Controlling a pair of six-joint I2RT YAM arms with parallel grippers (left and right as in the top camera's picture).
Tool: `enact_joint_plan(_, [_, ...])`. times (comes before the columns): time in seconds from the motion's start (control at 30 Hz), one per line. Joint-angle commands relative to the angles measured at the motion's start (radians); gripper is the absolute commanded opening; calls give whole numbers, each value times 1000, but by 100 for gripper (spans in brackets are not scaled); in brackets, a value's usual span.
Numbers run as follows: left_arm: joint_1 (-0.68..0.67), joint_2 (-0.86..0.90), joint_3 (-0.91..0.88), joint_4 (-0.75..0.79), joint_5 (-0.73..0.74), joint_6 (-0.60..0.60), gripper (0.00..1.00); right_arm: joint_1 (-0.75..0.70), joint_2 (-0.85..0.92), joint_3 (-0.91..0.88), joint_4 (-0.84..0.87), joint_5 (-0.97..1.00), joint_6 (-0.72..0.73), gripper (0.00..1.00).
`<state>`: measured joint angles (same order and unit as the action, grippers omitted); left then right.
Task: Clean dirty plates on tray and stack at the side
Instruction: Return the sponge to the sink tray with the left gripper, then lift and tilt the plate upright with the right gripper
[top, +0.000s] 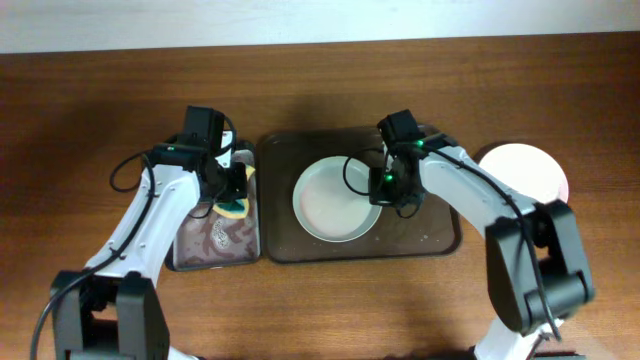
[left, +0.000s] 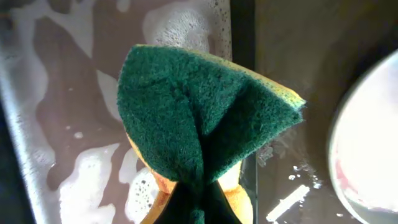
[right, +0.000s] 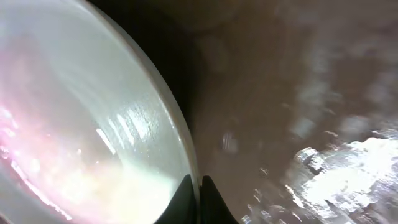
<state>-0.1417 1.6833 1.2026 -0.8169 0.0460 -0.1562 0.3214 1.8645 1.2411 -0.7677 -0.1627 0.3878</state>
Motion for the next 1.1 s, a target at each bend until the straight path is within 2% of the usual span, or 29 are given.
enact_joint_plan(0.0, [3,48,-45,42,28,47,0,-1,-120,-5,-20,161,-24,4])
enact_joint_plan(0.17, [14,130,-59,84,-13,44,0,0,-249,-5,-38,393,-123,4])
enact_joint_plan(0.37, [16,166,-56,90,-45,5,0,47,-333,-5,-43,724,-149,4])
enact_joint_plan(0.43, [21,162,-55,90,-80,-63,7,87,-334,-5,-42,830,-149,4])
enact_joint_plan(0.47, [26,158,-55,91,-80,-92,14,105,-334,-5,-41,865,-149,4])
enact_joint_plan(0.5, [34,155,-55,91,-79,-114,27,135,-334,-5,-39,915,-148,4])
enact_joint_plan(0.6, [47,154,-55,93,-80,-120,41,196,-334,-5,-32,1024,-148,4])
enact_joint_plan(0.67, [52,153,-54,104,-80,-120,56,239,-334,-5,-20,1112,-147,4])
enact_joint_plan(0.87, [53,153,-52,188,-80,-120,65,283,-334,-5,-5,1158,-144,4])
enact_joint_plan(1.07, [53,158,-57,237,-79,-120,65,283,-334,-5,-3,1140,-144,4])
